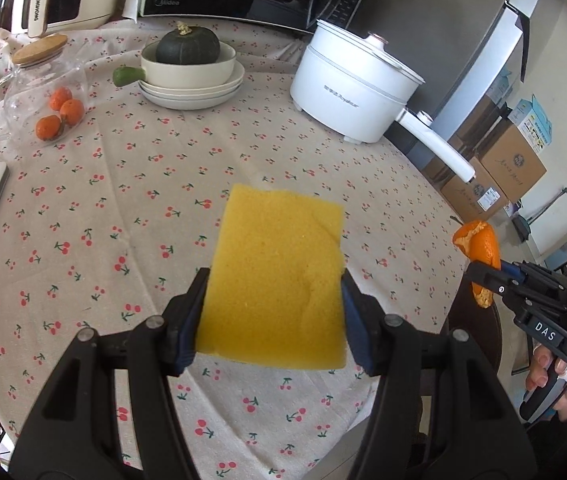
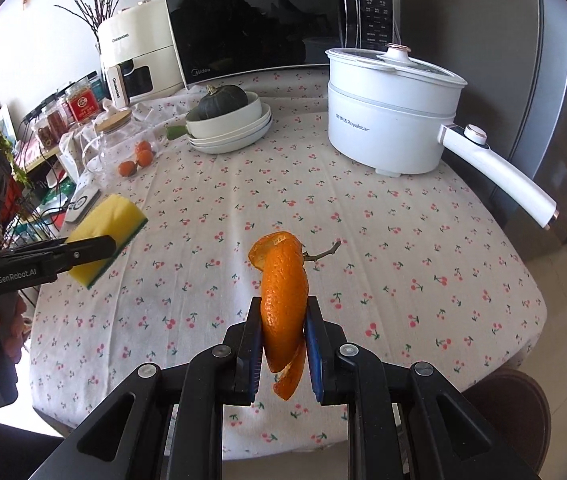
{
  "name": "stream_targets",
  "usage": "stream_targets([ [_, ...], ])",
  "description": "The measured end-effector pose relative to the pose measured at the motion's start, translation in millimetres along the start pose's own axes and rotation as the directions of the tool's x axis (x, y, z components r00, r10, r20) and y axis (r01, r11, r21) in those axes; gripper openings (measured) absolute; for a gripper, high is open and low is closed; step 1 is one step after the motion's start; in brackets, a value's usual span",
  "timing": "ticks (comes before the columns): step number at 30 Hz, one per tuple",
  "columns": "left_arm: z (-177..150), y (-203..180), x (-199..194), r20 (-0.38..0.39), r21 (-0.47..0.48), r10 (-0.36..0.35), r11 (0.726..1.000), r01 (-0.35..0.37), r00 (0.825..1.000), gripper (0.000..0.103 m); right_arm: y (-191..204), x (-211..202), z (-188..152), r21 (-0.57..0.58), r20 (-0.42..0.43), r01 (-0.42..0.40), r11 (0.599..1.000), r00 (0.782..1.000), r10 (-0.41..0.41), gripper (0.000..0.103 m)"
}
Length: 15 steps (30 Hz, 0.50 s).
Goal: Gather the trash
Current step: 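Carry the sponge and orange peel over the brown bin and open both grippers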
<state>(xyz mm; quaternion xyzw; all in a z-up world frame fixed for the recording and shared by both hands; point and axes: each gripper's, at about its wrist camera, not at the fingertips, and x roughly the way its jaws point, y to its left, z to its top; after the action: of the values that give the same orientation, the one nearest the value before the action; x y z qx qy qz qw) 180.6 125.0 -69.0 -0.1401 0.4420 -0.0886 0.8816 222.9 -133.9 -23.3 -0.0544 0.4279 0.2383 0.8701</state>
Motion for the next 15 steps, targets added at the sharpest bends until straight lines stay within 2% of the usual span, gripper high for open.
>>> stream_targets([
  [7, -6.3, -39.4, 4.7, -0.026, 0.075, -0.060, 0.995, 0.062, 0.998, 0.062, -20.7, -25.9, -19.8, 0.006, 0.026, 0.020, 1.000, 0.999, -0.021, 0.020],
  [15, -15.7, -84.3, 23.0, -0.075, 0.160, -0.090, 0.982, 0.101, 0.993, 0.062, -56.8, -37.8, -42.3, 0.027, 0.002, 0.080, 0.996, 0.997, -0.080, 0.020],
])
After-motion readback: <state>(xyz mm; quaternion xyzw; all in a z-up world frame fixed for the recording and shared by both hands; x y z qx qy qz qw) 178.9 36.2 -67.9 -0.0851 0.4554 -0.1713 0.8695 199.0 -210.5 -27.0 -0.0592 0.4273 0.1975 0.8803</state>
